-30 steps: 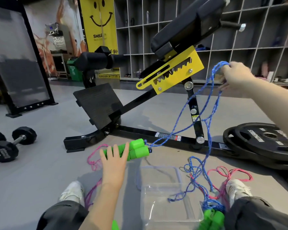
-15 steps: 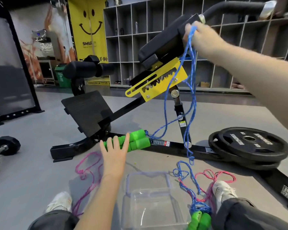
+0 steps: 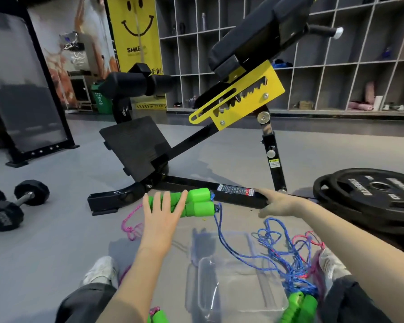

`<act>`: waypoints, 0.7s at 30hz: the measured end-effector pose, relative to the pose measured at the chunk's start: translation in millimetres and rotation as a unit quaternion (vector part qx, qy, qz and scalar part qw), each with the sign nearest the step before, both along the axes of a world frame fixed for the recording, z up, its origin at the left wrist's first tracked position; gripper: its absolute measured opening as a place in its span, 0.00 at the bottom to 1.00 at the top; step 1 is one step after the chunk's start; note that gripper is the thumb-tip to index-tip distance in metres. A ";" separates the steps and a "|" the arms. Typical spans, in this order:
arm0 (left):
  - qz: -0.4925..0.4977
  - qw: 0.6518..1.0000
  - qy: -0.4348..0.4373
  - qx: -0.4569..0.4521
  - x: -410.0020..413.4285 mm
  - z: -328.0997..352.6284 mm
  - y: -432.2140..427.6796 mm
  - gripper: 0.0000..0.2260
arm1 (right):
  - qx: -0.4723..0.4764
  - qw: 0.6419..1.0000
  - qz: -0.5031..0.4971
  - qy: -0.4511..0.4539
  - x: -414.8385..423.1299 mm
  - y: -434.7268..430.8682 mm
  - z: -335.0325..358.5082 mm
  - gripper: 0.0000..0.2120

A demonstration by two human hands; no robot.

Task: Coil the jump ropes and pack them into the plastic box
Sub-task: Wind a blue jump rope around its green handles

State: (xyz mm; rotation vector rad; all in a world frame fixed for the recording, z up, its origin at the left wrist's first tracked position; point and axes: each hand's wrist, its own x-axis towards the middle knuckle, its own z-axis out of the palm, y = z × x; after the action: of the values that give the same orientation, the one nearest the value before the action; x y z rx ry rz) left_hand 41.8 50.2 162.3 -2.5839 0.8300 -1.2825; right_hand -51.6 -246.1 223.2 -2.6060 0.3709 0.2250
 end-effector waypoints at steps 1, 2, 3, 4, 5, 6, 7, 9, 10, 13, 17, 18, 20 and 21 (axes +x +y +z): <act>-0.016 1.000 -0.009 -0.011 -2.1 0.7 -4.6 0.42 | 0.069 0.997 0.014 -0.022 4.8 16.4 -8.1 0.44; -0.029 0.999 -0.014 -0.023 -4.3 1.2 -8.7 0.39 | 0.130 0.990 0.024 -0.043 9.3 32.4 -15.7 0.48; -0.037 0.999 -0.017 -0.032 -6.4 1.3 -11.9 0.38 | 0.180 0.981 0.034 -0.064 14.6 46.7 -24.3 0.50; -0.041 0.998 -0.020 -0.038 -8.6 1.9 -14.4 0.37 | 0.216 0.972 0.041 -0.084 19.7 59.2 -33.2 0.52; -0.045 0.998 -0.026 -0.043 -9.9 2.4 -16.4 0.36 | 0.249 0.961 0.046 -0.109 24.4 69.9 -41.6 0.49; -0.048 0.997 -0.035 -0.052 -10.8 3.1 -18.7 0.35 | 0.287 0.947 0.037 -0.138 28.0 76.4 -47.8 0.41; -0.050 0.995 -0.046 -0.066 -10.7 4.1 -21.3 0.35 | 0.325 0.932 0.018 -0.162 28.5 81.4 -50.0 0.28; -0.042 0.992 -0.060 -0.101 -8.6 5.6 -23.9 0.33 | 0.324 0.933 -0.004 -0.155 23.5 87.3 -51.3 0.05; -0.035 0.991 -0.059 -0.116 -5.2 5.1 -21.9 0.32 | 0.296 0.948 0.008 -0.119 19.6 85.8 -52.4 0.02; 0.019 0.990 -0.014 -0.137 8.9 -0.1 0.2 0.38 | 0.116 0.993 -0.005 -0.007 13.0 59.6 -47.7 0.09; 0.091 0.989 0.049 -0.104 12.3 -8.5 34.8 0.45 | -0.308 0.947 -0.089 -0.030 15.7 16.3 -7.4 0.16; 0.098 0.988 0.053 -0.104 10.4 -8.7 38.8 0.44 | -0.321 0.939 -0.109 -0.057 17.9 11.3 8.0 0.16; 0.106 0.986 0.060 -0.111 9.5 -6.5 41.8 0.42 | -0.251 0.948 -0.151 -0.126 26.3 6.2 43.0 0.14; 0.111 0.986 0.064 -0.110 9.8 -5.3 41.8 0.43 | -0.195 0.949 -0.160 -0.186 29.0 8.2 63.1 0.11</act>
State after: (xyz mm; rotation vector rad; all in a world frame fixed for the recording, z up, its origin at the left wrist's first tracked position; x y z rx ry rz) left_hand 51.5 92.1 157.0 -2.8586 0.4208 -1.2152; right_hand -22.6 -237.9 286.3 -2.8290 0.7509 -0.4943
